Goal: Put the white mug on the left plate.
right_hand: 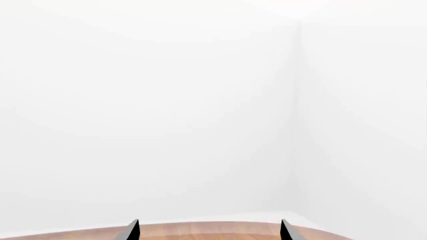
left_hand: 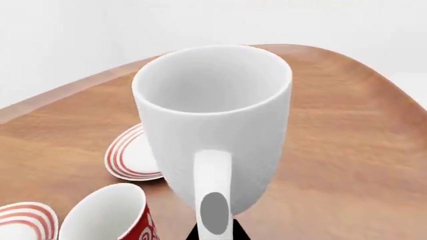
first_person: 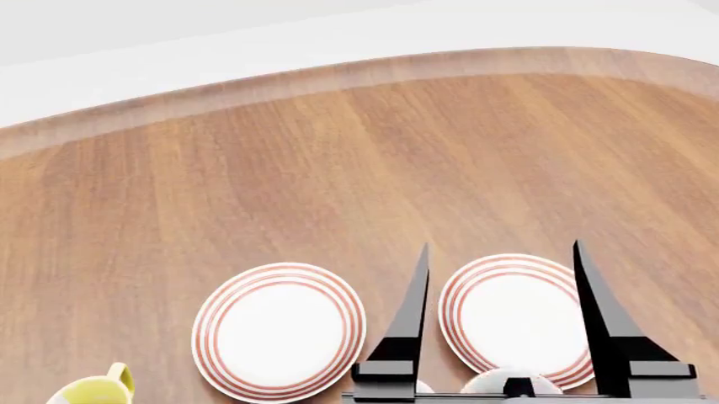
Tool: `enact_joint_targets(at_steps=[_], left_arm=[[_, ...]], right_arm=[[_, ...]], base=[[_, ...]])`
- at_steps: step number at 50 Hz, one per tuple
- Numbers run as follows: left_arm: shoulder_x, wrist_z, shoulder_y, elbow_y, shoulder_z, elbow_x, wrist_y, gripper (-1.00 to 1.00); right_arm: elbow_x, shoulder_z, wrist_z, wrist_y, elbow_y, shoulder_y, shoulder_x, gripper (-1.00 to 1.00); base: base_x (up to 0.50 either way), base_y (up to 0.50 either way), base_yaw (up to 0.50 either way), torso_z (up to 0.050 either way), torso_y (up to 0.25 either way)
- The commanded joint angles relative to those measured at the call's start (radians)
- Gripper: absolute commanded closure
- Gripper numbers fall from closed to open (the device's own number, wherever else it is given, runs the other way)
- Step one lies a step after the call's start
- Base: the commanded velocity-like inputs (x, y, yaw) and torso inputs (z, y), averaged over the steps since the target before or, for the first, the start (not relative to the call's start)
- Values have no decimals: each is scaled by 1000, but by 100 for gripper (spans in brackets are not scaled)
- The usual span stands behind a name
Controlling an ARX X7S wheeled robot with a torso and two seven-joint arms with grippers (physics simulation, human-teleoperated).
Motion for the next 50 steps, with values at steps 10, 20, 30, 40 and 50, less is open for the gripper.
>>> enact_joint_targets(at_steps=[10,20,30,40,50], left_arm=[[-18,-14,-77,117,-86,-66,-79,100],[-26,-17,-107,117,-131,-97,-86,100],[-32,-13,-146,79,-187,-130,-76,100],[-44,-15,-177,40,-236,-154,-64,100],[-54,-16,-219,-33,-309,-190,-43,100]], right_arm=[[7,-9,11,0,-1,7,8,-100],[10,-11,18,-1,-3,5,13,-100],[12,-15,25,-3,-2,7,17,-100],[18,-13,33,0,-8,8,21,-100],[24,-12,38,-4,-8,6,27,-100]], base=[[0,0,0,0,1],[0,0,0,0,0],[0,0,0,0,0],[0,0,0,0,0],[0,0,0,0,1]])
